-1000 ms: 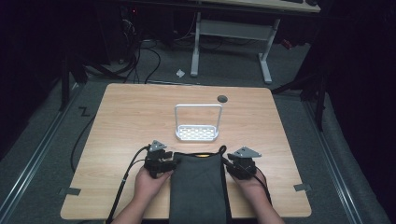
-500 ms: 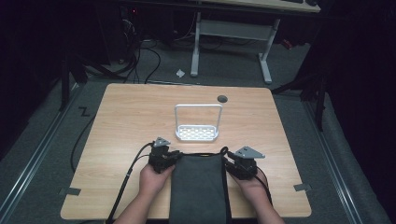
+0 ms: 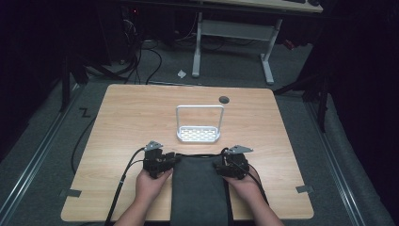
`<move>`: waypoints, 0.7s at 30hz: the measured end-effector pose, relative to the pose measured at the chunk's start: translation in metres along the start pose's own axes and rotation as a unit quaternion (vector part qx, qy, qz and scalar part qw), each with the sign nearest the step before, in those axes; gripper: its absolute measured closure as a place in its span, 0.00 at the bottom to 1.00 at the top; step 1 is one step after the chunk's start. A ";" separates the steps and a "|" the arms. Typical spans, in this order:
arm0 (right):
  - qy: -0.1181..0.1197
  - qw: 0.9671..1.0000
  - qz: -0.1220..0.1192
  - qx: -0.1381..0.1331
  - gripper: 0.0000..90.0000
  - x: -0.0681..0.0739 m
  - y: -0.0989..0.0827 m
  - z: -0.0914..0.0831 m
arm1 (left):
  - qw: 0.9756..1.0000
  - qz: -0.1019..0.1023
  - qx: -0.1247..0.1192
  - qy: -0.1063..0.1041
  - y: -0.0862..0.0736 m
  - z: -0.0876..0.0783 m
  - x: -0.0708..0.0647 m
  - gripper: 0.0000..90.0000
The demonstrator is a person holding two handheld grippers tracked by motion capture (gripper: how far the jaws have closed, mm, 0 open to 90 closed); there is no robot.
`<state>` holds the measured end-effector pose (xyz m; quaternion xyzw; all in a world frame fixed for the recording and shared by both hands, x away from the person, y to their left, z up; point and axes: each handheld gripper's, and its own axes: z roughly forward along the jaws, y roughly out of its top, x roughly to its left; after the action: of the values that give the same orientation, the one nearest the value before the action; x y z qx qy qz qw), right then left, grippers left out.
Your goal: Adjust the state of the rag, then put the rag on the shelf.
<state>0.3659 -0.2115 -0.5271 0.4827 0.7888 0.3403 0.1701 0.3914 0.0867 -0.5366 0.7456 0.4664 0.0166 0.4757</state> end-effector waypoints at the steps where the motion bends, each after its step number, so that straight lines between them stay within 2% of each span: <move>1: 0.001 1.000 -0.002 -0.002 0.42 0.001 0.000 0.001 | 1.000 0.001 0.006 0.006 -0.001 0.002 -0.001 0.61; 4: -0.001 1.000 -0.012 -0.005 0.50 0.004 -0.001 0.000 | 1.000 0.016 0.010 0.016 -0.002 0.004 -0.006 0.63; 7: 0.000 1.000 -0.015 -0.008 0.63 0.007 -0.003 -0.001 | 1.000 0.021 0.016 0.014 -0.002 0.005 -0.007 0.74; 9: 0.008 1.000 -0.016 -0.011 0.74 0.008 -0.003 -0.001 | 0.999 0.021 0.019 0.016 -0.002 0.006 -0.007 0.83; 11: 0.017 1.000 -0.015 -0.011 0.82 0.009 -0.003 -0.001 | 0.999 0.028 0.016 0.019 -0.003 0.006 -0.008 0.87; 15: 0.021 1.000 -0.015 -0.016 0.86 0.010 -0.004 -0.002 | 0.999 0.037 0.012 0.021 -0.003 0.005 -0.010 0.91; 21: 0.018 0.999 -0.020 -0.038 0.87 0.012 -0.004 -0.007 | 0.998 0.060 -0.007 0.029 -0.004 0.001 -0.014 0.92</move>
<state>0.3532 -0.2049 -0.5245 0.4539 0.7876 0.3754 0.1810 0.3810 0.0763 -0.5339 0.7681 0.4343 0.0697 0.4653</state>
